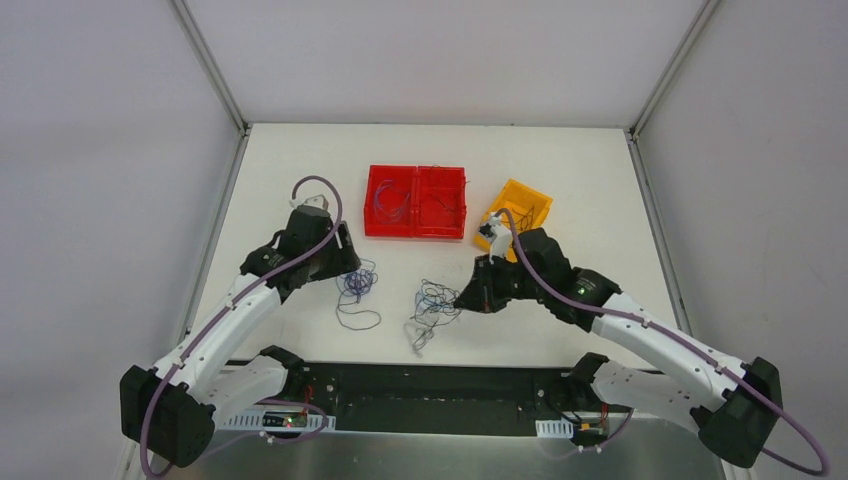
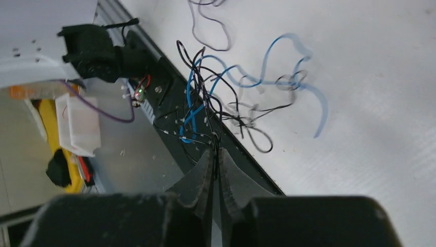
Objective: Untangle the cables
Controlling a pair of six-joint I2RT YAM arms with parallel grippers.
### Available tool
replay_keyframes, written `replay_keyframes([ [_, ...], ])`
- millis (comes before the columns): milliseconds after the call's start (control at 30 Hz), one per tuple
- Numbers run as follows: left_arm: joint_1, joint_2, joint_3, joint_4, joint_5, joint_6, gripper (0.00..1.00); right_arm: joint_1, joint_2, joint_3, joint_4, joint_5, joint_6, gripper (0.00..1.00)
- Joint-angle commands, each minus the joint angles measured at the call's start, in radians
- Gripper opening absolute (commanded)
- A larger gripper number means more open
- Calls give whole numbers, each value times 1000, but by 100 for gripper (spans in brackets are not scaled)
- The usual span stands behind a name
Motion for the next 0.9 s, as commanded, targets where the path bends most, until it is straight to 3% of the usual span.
replay_keyframes([
  [0,7,-39,-11,140,229,101,78,52,60,96,-35,-34,-86,16],
  [67,0,-36,-18,183,289,107,84,51,85,94,-31,30,-69,28],
  [133,-10,-28,-33,232,351,114,85,51,98,88,-20,60,-57,32],
  [167,-16,-19,-35,247,371,113,85,51,101,85,-17,74,-49,30],
  [267,-54,15,-37,279,382,106,84,52,110,74,-8,119,-28,10],
  [300,-70,28,-36,285,381,105,84,50,112,70,-9,139,-21,10],
  [367,-104,58,-28,290,392,107,83,51,120,66,-20,160,-14,13],
  [400,-120,78,-24,291,406,114,83,50,126,66,-28,160,-15,19],
  [467,-143,126,-11,286,453,128,81,57,147,69,-45,129,-24,42],
  [533,-159,161,-5,279,508,132,77,89,179,78,-66,140,-42,51],
  [700,-208,200,-3,217,580,141,71,158,286,81,-104,248,-42,52],
  [867,-268,210,-14,145,549,136,71,215,359,29,14,238,16,52],
])
